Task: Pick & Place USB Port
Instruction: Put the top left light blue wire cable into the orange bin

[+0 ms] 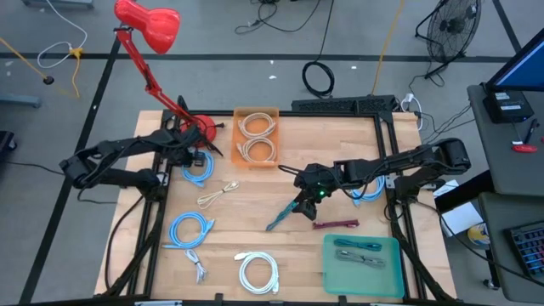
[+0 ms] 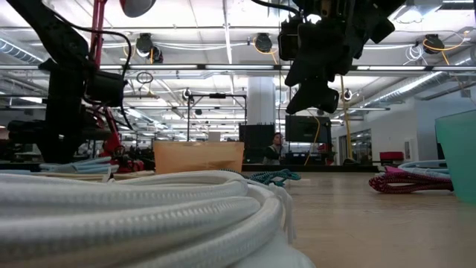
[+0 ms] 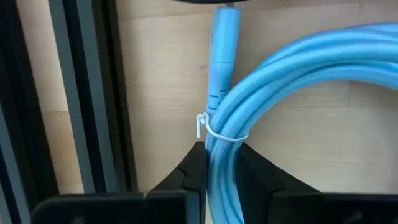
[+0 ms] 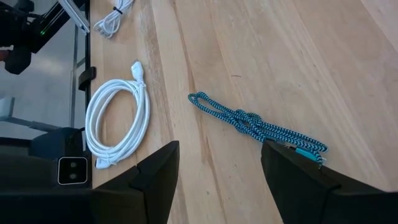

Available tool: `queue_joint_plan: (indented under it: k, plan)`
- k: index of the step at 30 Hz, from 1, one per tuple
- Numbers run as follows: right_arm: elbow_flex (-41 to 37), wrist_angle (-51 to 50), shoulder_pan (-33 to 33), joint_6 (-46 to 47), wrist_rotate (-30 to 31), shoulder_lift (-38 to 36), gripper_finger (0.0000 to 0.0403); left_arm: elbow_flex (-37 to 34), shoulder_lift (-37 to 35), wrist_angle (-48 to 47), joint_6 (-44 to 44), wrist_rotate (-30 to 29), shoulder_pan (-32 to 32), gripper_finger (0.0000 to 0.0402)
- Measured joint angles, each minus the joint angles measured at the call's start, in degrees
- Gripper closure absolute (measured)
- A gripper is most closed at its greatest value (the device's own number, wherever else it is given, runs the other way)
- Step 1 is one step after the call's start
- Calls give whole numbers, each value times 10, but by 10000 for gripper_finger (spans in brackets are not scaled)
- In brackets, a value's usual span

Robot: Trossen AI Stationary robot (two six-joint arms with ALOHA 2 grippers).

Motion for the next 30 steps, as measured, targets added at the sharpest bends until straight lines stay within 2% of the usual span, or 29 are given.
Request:
queue_joint_plan:
  k: [5, 9, 17, 20, 23, 26, 30]
  plan:
    - [0, 0, 0, 9, -2, 0, 183, -1, -24, -28, -89, 25, -32, 349]
    - [0, 0, 0, 5, -17, 0, 184, -3, -63, -47, -200, 95, -87, 349]
    - [0, -19, 1, 0, -32, -23, 184, -1, -146, 11, -503, 75, -266, 349]
    - [0, -31, 1, 12, 7, -45, 184, 16, -154, 48, -602, 21, -351, 349]
    - [-1, -47, 0, 33, 64, -68, 184, 46, -141, 84, -677, -72, -436, 349]
    - [-1, -40, 0, 46, 115, -91, 184, 93, -99, 100, -725, -174, -504, 349]
    - [-1, 3, 0, 63, 165, -113, 184, 181, -18, 110, -772, -327, -564, 349]
